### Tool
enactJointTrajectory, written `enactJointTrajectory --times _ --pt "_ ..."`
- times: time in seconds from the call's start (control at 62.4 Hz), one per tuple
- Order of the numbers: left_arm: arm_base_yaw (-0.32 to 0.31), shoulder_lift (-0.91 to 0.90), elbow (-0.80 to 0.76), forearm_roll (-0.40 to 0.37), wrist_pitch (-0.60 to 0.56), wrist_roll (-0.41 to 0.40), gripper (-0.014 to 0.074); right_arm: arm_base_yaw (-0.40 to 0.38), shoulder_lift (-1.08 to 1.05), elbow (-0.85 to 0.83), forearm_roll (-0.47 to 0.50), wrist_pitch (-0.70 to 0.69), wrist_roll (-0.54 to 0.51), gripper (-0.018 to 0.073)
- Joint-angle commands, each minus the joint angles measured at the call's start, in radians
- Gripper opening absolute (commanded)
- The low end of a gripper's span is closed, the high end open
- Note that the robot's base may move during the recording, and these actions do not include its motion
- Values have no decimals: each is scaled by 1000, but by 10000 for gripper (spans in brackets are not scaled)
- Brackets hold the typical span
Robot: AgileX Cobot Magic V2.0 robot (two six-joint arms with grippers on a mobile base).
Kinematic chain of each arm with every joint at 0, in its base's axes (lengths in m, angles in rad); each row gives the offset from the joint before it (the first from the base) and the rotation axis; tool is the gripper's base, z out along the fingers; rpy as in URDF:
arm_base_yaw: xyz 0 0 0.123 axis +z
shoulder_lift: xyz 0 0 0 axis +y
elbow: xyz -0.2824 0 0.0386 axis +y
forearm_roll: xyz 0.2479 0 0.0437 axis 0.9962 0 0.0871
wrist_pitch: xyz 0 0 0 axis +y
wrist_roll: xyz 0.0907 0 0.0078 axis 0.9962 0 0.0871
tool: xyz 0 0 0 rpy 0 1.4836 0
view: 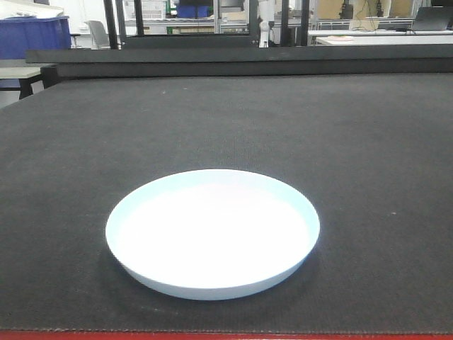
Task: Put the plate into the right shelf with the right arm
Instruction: 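Move the right gripper toward the white plate on the table, then lower the right gripper onto the plate rim and close on it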
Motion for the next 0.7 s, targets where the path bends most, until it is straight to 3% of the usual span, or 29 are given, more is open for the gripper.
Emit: enactJointTrajectory --times 0.0,0.144,0.224,0.593,0.689 --pt "1 -6 10 -6 -88 -3 -47 1 131 -125 125 64 -115 55" --pt "1 -6 10 -6 -88 -3 -47 4 311 -195 238 190 -192 55" --pt "1 -6 10 -6 -88 -3 -47 35 374 -200 251 208 -208 55" --pt "1 -6 10 -6 -88 -3 -47 343 680 -199 251 60 -191 63" --pt "1 -6 10 -6 -88 -3 -47 380 764 -199 253 30 -191 158"
